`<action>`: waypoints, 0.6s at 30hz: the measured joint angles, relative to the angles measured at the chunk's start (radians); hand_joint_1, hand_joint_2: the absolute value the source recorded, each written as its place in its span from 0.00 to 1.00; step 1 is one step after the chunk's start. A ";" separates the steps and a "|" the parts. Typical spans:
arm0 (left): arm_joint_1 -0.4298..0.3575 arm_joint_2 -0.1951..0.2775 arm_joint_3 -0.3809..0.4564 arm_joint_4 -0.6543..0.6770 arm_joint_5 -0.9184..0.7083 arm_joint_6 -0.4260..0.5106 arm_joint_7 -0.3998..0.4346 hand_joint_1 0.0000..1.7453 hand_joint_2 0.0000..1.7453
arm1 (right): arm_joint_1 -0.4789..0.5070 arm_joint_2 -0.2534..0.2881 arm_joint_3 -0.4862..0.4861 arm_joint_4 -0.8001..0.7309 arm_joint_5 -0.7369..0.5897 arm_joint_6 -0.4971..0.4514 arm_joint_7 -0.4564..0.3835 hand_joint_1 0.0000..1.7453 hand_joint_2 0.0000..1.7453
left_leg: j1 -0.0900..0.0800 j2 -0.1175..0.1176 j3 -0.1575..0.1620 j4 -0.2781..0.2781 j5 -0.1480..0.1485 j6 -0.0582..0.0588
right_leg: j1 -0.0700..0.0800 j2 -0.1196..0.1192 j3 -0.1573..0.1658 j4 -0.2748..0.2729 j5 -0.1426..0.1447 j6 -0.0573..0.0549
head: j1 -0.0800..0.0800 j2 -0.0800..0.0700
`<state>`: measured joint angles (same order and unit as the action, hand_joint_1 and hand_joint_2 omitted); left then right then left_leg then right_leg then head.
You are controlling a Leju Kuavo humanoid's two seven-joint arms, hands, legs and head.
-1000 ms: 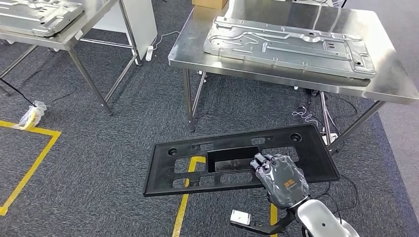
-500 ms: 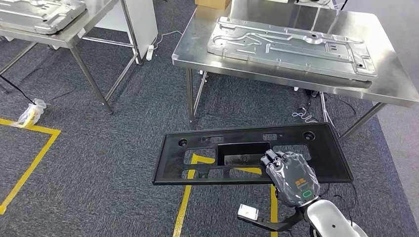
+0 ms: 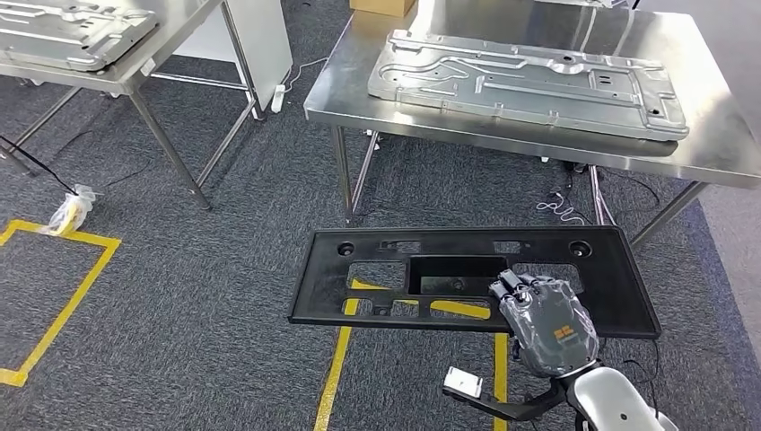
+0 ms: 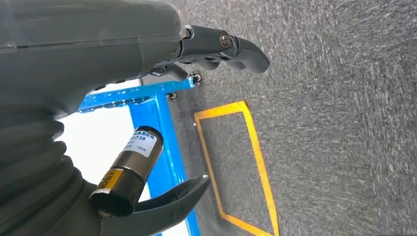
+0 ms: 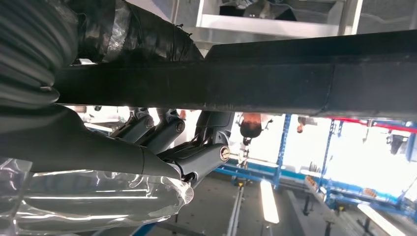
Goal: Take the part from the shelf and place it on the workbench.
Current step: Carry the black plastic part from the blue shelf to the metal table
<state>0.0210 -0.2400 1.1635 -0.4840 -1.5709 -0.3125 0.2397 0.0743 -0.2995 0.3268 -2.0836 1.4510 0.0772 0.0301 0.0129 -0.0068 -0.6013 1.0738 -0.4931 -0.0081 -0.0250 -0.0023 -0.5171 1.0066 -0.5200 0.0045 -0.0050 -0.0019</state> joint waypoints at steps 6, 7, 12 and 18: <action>0.008 -0.004 0.000 -0.009 0.000 -0.008 -0.002 0.00 1.00 | 0.010 0.011 -0.021 -0.007 -0.011 0.000 -0.009 1.00 1.00 | 0.001 0.001 -0.142 0.211 -0.022 -0.002 | 0.010 -0.002 0.048 -0.002 -0.038 -0.017 | -0.001 0.000; 0.010 -0.004 0.000 -0.011 0.000 -0.009 -0.002 0.00 1.00 | 0.011 0.013 -0.024 -0.008 -0.011 0.000 -0.010 1.00 1.00 | 0.000 0.001 -0.120 0.147 0.025 0.004 | 0.011 -0.001 0.062 -0.002 -0.049 -0.015 | -0.001 0.000; 0.011 -0.006 0.000 -0.020 0.000 -0.013 -0.002 0.00 1.00 | 0.012 0.018 -0.043 -0.017 -0.013 -0.002 -0.012 1.00 1.00 | -0.017 0.002 -0.043 -0.022 0.062 0.033 | 0.014 -0.002 0.093 -0.012 -0.077 0.013 | 0.001 0.000; 0.016 -0.011 0.000 -0.027 0.000 -0.018 -0.002 0.00 1.00 | 0.007 0.023 -0.080 -0.025 -0.016 -0.003 -0.015 1.00 1.00 | -0.010 -0.002 0.041 -0.073 0.028 0.060 | 0.006 0.002 -0.037 0.219 -0.116 0.036 | 0.003 0.000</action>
<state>0.0374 -0.2513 1.1639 -0.5112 -1.5713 -0.3305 0.2380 0.0817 -0.2766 0.2471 -2.1088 1.4352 0.0743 0.0152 0.0032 -0.0090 -0.5606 1.0007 -0.4653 0.0517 -0.0186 0.0001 -0.5542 1.2261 -0.6357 0.0402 -0.0017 -0.0019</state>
